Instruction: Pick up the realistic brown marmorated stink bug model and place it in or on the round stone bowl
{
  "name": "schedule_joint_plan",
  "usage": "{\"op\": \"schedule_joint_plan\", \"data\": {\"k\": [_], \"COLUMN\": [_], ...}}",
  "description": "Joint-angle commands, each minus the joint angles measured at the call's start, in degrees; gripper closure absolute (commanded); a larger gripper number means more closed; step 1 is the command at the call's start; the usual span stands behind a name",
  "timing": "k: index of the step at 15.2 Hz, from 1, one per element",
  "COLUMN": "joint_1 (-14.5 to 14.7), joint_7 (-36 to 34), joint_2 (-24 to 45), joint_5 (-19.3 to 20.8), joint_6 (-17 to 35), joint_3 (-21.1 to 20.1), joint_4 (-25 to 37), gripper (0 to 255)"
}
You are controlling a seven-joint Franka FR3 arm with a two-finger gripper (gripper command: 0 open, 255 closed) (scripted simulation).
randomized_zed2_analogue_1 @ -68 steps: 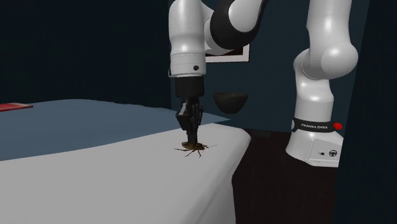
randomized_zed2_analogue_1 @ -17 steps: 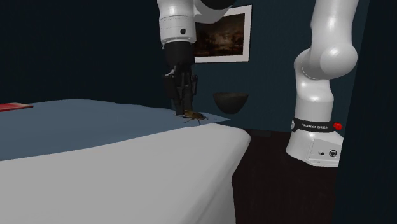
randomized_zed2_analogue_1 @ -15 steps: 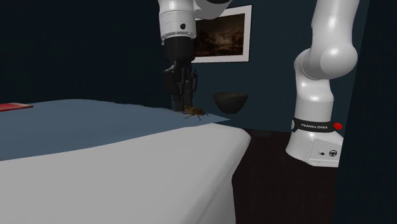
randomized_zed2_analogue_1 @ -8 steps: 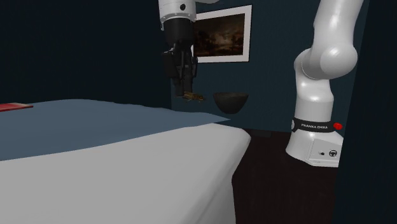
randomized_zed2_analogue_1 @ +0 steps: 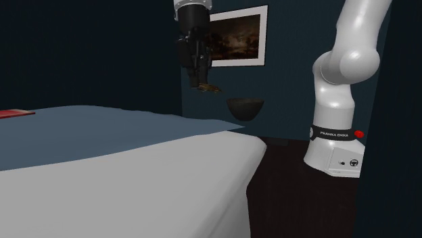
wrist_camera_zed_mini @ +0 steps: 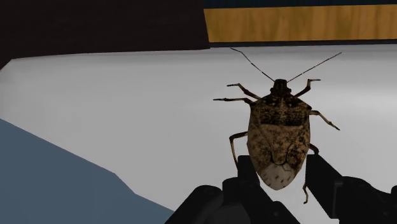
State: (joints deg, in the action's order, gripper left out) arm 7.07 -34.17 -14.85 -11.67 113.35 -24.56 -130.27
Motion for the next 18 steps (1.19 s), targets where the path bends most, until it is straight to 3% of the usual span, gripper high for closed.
{"op": "schedule_joint_plan", "data": {"k": [1, 8, 18], "joint_1": [-0.7, -3.68, -9.95], "joint_7": [2.77, 13.0, 26.99], "joint_2": [-2.23, -10.23, -16.26], "joint_5": [-0.26, 0.73, 6.74], "joint_6": [-0.57, -2.59, -5.12], "joint_3": [1.78, 9.23, 20.38], "joint_4": [-1.92, -9.08, -13.88], "gripper": [255, 255, 255]}}
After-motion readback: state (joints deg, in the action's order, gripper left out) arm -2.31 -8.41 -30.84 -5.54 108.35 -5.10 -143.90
